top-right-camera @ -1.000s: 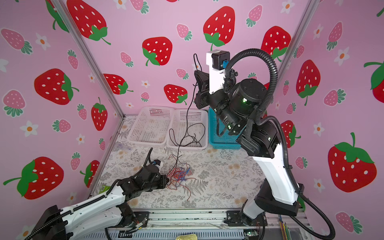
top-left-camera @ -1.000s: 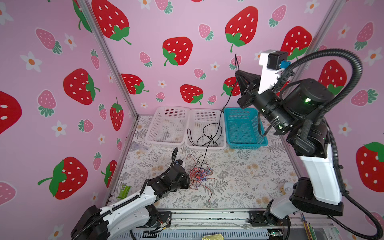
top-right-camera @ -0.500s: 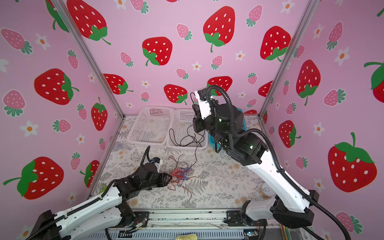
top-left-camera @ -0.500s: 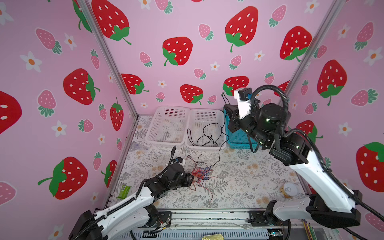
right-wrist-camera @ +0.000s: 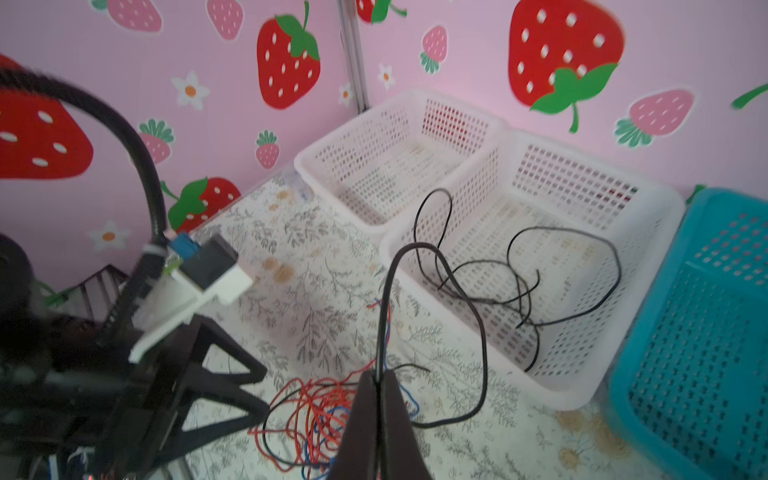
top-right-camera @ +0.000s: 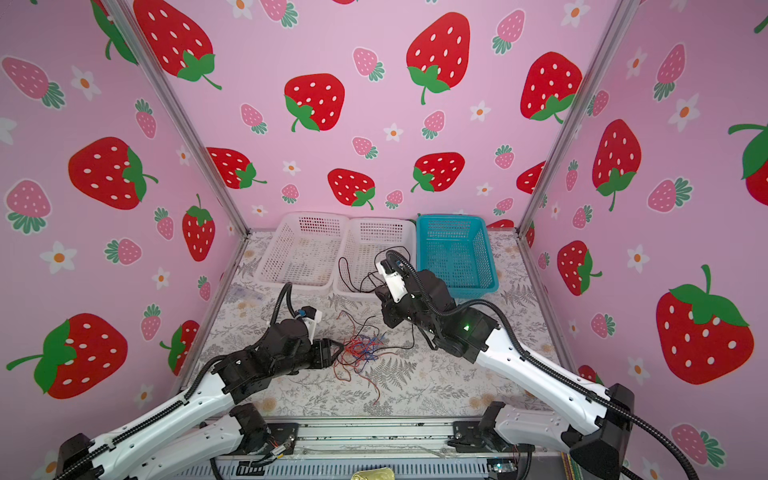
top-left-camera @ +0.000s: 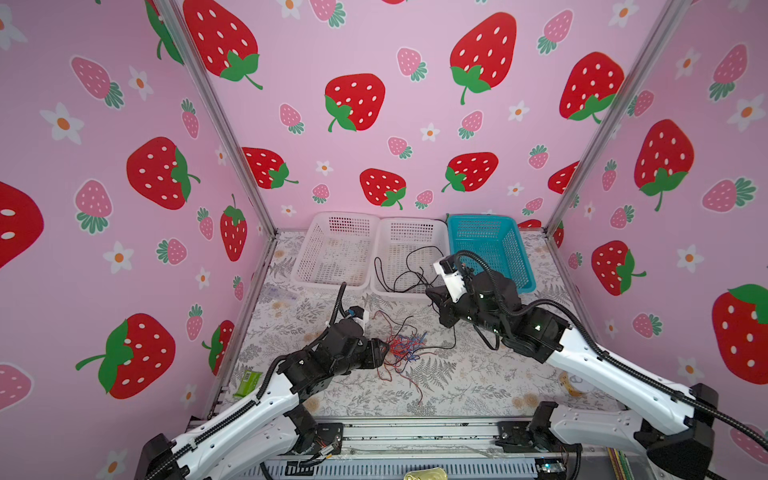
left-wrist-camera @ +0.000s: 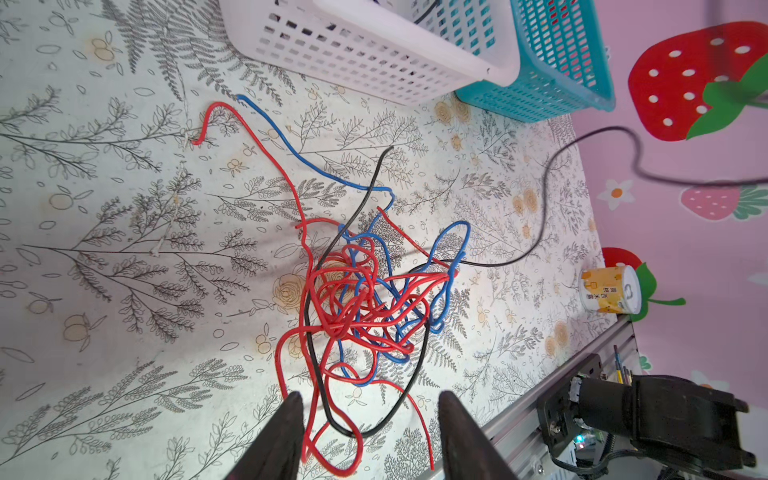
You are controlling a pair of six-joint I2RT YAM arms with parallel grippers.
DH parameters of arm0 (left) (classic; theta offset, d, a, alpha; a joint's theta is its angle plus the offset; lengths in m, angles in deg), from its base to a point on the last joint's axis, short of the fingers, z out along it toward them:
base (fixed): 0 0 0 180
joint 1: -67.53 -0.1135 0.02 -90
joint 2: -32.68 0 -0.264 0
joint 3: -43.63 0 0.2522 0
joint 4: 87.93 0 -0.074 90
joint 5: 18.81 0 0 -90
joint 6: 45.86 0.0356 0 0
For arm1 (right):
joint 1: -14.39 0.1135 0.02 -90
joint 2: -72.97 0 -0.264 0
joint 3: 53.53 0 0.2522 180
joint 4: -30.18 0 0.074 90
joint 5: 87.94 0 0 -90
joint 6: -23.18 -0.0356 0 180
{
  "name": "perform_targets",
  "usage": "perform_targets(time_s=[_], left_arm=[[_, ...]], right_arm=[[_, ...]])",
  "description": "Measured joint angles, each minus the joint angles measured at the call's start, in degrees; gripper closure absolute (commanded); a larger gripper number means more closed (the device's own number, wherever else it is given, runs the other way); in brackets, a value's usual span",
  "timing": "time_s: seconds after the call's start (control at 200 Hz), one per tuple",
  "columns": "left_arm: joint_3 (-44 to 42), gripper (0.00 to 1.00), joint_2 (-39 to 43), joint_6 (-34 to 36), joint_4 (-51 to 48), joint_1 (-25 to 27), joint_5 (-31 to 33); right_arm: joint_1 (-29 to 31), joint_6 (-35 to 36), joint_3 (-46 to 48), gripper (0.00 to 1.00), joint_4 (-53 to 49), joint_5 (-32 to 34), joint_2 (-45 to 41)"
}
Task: Untangle the cables
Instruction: 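Bring the right gripper back to the tangle held by the left gripper, then reach into the tangle with the right gripper to grasp another wire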
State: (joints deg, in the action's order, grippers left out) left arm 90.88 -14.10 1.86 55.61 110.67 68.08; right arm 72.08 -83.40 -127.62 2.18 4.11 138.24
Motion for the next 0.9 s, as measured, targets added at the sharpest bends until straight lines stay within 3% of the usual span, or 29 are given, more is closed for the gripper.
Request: perform_targets(time_s=[0.17, 0.415, 0.895], left_arm=[[0.42, 0.45, 0.24, 0.63, -1.88, -0.52, 0.48], [0.42, 0.45, 0.24, 1.29, -2.91, -1.16, 1.07], [0.42, 0.46, 0.37, 1.22, -3.08, -1.42, 1.18]], right_arm=[[3.82, -1.60, 9.68, 0.97, 4.17, -5.01, -0.11], [11.56, -1.60, 17.70, 0.93, 12.76, -6.54, 0.11], [18.05, 1.92, 20.35, 0.89, 22.62, 3.54, 12.24]])
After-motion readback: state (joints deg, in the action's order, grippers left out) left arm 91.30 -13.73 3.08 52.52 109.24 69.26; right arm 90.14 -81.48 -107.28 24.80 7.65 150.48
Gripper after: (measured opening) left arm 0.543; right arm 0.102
